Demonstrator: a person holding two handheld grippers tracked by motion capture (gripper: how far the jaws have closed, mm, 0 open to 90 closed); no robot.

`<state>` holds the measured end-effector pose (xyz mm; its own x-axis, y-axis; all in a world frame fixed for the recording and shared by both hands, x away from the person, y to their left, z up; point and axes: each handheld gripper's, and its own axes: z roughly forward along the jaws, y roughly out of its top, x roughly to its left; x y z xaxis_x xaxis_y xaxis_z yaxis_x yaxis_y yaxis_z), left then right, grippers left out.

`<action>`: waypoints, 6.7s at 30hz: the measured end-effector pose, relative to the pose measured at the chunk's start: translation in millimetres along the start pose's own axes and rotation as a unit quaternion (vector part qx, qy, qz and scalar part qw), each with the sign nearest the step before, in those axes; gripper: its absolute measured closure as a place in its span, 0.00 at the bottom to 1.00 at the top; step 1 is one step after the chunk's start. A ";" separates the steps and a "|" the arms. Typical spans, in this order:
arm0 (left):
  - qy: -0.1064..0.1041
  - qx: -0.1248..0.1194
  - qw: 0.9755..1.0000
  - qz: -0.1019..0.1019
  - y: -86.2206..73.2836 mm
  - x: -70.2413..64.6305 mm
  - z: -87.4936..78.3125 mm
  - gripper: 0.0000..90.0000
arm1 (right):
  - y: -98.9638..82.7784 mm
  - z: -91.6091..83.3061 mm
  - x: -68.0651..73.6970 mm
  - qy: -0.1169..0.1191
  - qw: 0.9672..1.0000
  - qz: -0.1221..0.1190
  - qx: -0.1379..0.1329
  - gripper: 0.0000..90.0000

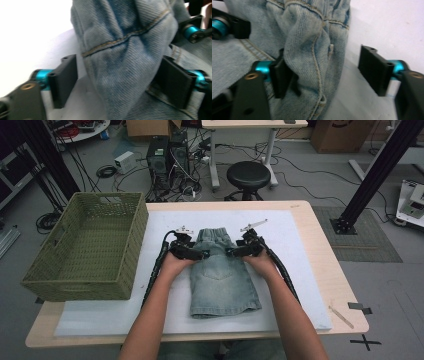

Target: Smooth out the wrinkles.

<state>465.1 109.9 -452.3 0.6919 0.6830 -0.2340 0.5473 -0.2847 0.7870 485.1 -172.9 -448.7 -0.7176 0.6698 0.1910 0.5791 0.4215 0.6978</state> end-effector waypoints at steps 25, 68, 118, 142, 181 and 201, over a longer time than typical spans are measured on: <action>-0.046 -0.057 0.992 0.101 19.9 -28.1 -19.1 0.89 | 6.3 -44.0 10.9 0.027 0.997 -0.036 -0.059 0.92; -0.136 -0.123 0.967 0.175 -26.0 -84.8 -79.6 0.91 | -6.3 -88.6 15.1 0.028 0.991 0.008 -0.131 0.46; -0.116 -0.071 0.981 0.138 -26.7 -82.6 -87.1 0.44 | -45.0 -92.6 72.9 0.117 0.988 -0.070 -0.074 0.48; -0.118 -0.057 0.984 0.120 -36.9 -78.2 -94.8 0.32 | -79.1 -106.1 72.8 0.064 0.991 -0.070 -0.094 0.37; -0.067 0.031 0.996 0.058 -50.5 -60.0 -57.7 0.21 | -84.6 -87.1 40.9 0.035 0.999 0.013 -0.008 0.34; -0.080 0.013 0.994 0.072 -54.7 -67.0 -51.1 0.80 | -85.3 -79.8 48.5 0.066 0.998 -0.003 0.003 0.82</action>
<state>364.8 114.1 -450.5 0.8286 0.5189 -0.2099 0.4478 -0.3895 0.8048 370.0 -225.2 -443.8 -0.7651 0.5814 0.2765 0.5770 0.4287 0.6952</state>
